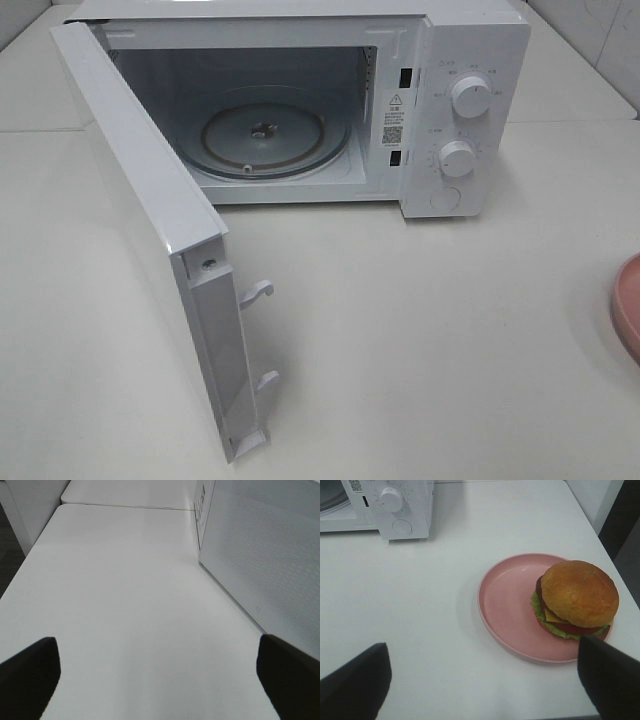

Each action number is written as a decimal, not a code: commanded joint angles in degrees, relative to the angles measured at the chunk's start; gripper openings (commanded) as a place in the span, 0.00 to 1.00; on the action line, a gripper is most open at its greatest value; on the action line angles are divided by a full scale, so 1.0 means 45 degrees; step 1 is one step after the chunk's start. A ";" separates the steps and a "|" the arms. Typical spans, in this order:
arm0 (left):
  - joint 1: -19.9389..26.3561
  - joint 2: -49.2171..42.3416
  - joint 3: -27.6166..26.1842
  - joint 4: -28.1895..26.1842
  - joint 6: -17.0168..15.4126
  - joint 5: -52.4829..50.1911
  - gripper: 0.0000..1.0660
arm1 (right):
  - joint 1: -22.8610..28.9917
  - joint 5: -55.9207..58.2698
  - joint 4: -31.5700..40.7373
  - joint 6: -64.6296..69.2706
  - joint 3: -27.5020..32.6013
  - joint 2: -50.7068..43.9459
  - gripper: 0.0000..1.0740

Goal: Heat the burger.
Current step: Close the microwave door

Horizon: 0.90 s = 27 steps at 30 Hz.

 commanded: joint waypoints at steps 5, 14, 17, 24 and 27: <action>-0.0064 -0.0051 0.0038 -0.0025 -0.0102 -0.0089 0.94 | -0.0076 -0.0089 0.0025 -0.0089 0.0000 -0.0280 0.91; -0.0064 -0.0051 0.0038 0.0025 -0.0102 -0.0102 0.94 | -0.0076 -0.0089 0.0025 -0.0089 0.0000 -0.0280 0.91; -0.0064 -0.0051 0.0038 0.0395 -0.0127 -0.0102 0.94 | -0.0076 -0.0089 0.0025 -0.0089 0.0000 -0.0267 0.91; -0.0064 -0.0051 0.0038 0.0331 -0.0191 -0.0102 0.94 | -0.0076 -0.0089 0.0025 -0.0089 0.0000 -0.0267 0.91; -0.0064 -0.0051 -0.0013 0.0102 -0.0140 -0.0166 0.94 | -0.0076 -0.0089 0.0025 -0.0089 0.0000 -0.0267 0.91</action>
